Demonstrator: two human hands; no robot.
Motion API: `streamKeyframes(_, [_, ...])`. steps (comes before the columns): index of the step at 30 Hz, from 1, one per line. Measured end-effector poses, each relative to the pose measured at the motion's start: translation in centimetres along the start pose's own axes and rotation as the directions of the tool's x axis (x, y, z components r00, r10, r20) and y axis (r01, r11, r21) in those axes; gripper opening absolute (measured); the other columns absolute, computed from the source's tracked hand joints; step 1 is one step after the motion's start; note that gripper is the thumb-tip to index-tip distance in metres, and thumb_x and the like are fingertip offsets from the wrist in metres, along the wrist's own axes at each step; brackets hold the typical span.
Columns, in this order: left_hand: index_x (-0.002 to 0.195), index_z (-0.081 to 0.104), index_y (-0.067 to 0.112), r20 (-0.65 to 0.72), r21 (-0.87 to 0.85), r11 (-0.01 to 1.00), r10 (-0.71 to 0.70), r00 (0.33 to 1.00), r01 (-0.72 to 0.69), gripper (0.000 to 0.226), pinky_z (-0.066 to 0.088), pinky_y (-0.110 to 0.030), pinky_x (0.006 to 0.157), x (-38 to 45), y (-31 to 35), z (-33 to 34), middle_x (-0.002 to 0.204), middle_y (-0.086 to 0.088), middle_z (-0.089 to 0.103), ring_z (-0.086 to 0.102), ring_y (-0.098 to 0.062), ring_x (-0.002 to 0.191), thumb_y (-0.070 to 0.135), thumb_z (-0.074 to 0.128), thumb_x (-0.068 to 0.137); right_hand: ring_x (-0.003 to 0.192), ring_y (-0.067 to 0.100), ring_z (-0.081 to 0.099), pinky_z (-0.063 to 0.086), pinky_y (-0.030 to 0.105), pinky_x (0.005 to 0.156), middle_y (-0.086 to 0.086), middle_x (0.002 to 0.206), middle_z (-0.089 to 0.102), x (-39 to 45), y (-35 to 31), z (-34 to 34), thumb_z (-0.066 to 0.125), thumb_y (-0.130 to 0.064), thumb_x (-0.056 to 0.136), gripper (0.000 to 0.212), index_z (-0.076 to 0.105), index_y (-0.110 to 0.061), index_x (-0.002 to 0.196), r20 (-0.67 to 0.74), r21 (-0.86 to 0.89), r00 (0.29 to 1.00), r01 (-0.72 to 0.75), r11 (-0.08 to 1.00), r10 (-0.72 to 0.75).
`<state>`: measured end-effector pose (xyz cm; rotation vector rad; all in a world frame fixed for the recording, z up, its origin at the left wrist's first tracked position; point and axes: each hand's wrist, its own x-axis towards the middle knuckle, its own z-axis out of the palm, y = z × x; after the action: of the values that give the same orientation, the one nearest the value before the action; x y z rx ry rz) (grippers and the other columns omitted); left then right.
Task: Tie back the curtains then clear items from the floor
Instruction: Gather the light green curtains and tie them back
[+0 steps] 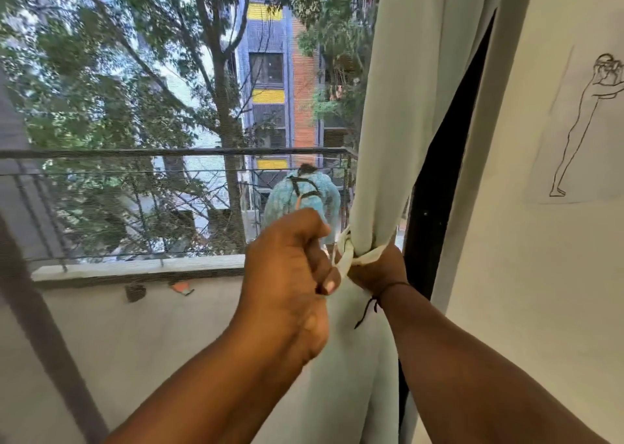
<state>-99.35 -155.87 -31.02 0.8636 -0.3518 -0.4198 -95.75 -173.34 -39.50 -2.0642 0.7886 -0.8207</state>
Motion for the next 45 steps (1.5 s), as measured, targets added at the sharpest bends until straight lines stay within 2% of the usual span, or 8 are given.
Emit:
streamKeyframes(21, [0.042,0.037,0.015,0.163,0.344,0.879,0.289,0.943,-0.329,0.035,0.03,-0.027,0.048,-1.4,2.0,-5.8,0.038,0.001,0.029,0.03,-0.014,0.035,0.015,0.061,0.068,0.101,0.028,0.064,0.049,0.03,0.079,0.003,0.109,0.069,-4.3,0.0,2.0,0.072,-0.05,0.071,0.049,0.06,-0.025,0.111,0.012,-0.108,0.998,0.06,0.992,-0.059])
streamKeyframes(25, [0.085,0.055,0.026,0.099,0.746,0.553,0.458,0.883,-0.371,0.021,0.042,-0.036,0.078,2.6,-2.2,-7.6,0.087,0.004,0.052,0.049,-0.011,0.082,0.04,0.066,0.075,0.091,0.03,0.064,0.052,0.038,0.073,0.004,0.102,0.064,-7.1,1.9,3.9,0.062,-0.058,0.077,0.058,0.037,-0.021,0.115,-0.171,-0.124,0.985,0.006,0.992,-0.027])
streamKeyframes(27, [0.128,0.041,0.026,0.079,0.929,0.303,0.396,0.915,-0.211,0.063,0.03,-0.039,0.102,2.8,-4.8,-8.0,0.128,-0.002,0.041,0.035,-0.019,0.123,0.049,0.068,0.076,0.093,0.034,0.062,0.052,0.043,0.073,0.01,0.105,0.06,-8.2,3.0,4.3,0.064,-0.049,0.079,0.06,0.032,-0.015,0.117,-0.253,-0.297,0.965,-0.007,0.955,-0.072])
streamKeyframes(30, [0.144,0.019,0.024,0.164,0.965,0.177,0.164,0.973,-0.192,0.09,0.028,-0.042,0.109,1.9,-8.1,-7.2,0.145,-0.002,0.027,0.026,-0.024,0.136,0.061,0.063,0.075,0.103,0.036,0.056,0.048,0.045,0.082,0.014,0.115,0.054,-10.1,4.4,4.2,0.063,-0.04,0.077,0.069,0.037,-0.007,0.132,-0.267,-0.339,0.962,-0.045,0.94,-0.051])
streamKeyframes(35, [0.127,0.047,0.027,0.249,0.773,0.612,-0.052,0.967,-0.166,0.044,0.047,-0.019,0.079,3.6,-10.4,-6.3,0.11,0.009,0.06,0.058,-0.013,0.102,0.028,0.064,0.086,0.105,0.002,0.056,0.047,0.021,0.089,-0.016,0.113,0.057,-13.4,4.9,1.5,0.063,-0.031,0.078,0.046,0.05,-0.029,0.122,0.205,-0.03,0.918,0.354,0.935,-0.34])
streamKeyframes(39, [0.1,0.063,0.027,0.281,0.504,0.864,-0.16,0.946,-0.004,0.025,0.051,-0.013,0.066,4.1,-11.3,-6.1,0.092,0.009,0.071,0.068,-0.013,0.089,0.006,0.055,0.091,0.094,-0.005,0.055,0.049,0.023,0.084,-0.025,0.105,0.052,-12.0,7.0,-3.5,0.068,-0.047,0.078,0.047,0.045,-0.04,0.118,-0.043,-0.044,0.975,0.218,0.975,-0.22])
streamKeyframes(42, [0.118,0.057,0.026,0.369,0.511,0.857,-0.292,0.883,0.07,0.025,0.055,-0.022,0.078,3.5,-12.5,-6.0,0.11,0.004,0.069,0.066,-0.011,0.1,0.019,0.054,0.094,0.106,-0.005,0.054,0.048,0.02,0.09,-0.025,0.119,0.049,-11.8,6.4,-4.0,0.078,-0.043,0.069,0.079,0.031,-0.035,0.132,0.259,0.102,0.957,0.109,0.989,-0.132])
streamKeyframes(45, [0.131,0.041,0.032,0.401,0.655,0.756,-0.325,0.856,-0.02,0.038,0.045,-0.026,0.099,1.7,-14.8,-6.0,0.123,0.007,0.058,0.056,-0.009,0.113,0.019,0.051,0.096,0.103,0.006,0.056,0.041,0.017,0.08,-0.016,0.116,0.049,-12.5,6.7,-4.2,0.069,-0.029,0.079,0.076,0.022,-0.026,0.139,0.237,-0.022,0.967,0.097,0.995,-0.089])
